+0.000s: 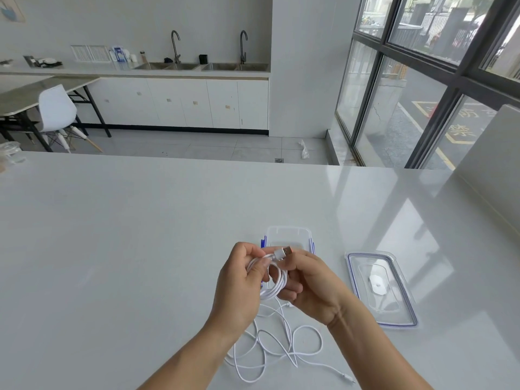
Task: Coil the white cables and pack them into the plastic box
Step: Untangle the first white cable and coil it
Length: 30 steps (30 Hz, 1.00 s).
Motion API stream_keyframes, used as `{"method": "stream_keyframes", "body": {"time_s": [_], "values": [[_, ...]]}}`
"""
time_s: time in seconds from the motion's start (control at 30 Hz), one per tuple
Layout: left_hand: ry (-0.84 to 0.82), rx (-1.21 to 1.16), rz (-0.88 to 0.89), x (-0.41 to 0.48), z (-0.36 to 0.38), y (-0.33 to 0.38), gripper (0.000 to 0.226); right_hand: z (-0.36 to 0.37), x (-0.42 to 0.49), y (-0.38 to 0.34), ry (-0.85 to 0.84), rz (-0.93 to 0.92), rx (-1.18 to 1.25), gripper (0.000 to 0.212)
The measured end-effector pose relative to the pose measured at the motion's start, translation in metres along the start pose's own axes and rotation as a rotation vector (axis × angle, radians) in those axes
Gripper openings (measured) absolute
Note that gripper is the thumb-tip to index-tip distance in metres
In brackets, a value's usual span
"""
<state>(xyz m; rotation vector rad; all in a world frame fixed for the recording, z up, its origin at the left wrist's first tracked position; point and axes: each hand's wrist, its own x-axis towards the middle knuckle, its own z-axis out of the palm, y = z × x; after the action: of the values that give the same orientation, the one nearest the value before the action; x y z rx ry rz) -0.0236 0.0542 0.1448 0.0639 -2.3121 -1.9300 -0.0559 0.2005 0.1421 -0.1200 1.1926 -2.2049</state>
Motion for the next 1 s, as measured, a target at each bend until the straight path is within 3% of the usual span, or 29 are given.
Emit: {"method": "stream_keyframes", "body": {"time_s": [0.23, 0.43, 0.5, 0.6, 0.77, 0.87, 1.0], "values": [[0.030, -0.035, 0.047, -0.002, 0.001, -0.003, 0.023, 0.005, -0.002, -0.001, 0.041, -0.080, -0.033, 0.036], [0.115, 0.041, 0.090, 0.004, -0.005, -0.003, 0.016, 0.016, -0.002, 0.007, 0.148, -0.131, 0.092, 0.013], [0.127, 0.021, 0.079, 0.005, -0.006, -0.002, 0.015, 0.024, -0.002, 0.008, 0.186, -0.174, 0.123, 0.017], [0.105, -0.025, 0.069, 0.005, -0.005, 0.001, 0.011, 0.031, 0.001, 0.010, 0.305, -0.220, 0.136, 0.040], [0.084, -0.088, 0.073, 0.001, -0.004, 0.008, 0.012, 0.033, 0.006, 0.010, 0.443, -0.157, 0.279, 0.023], [0.130, -0.105, 0.079, -0.005, -0.002, 0.008, 0.012, 0.030, 0.009, 0.009, 0.588, -0.213, 0.249, 0.014], [0.234, -0.144, 0.040, -0.009, 0.000, 0.003, 0.010, 0.037, 0.009, 0.016, 0.606, -0.247, 0.139, 0.024]]}}
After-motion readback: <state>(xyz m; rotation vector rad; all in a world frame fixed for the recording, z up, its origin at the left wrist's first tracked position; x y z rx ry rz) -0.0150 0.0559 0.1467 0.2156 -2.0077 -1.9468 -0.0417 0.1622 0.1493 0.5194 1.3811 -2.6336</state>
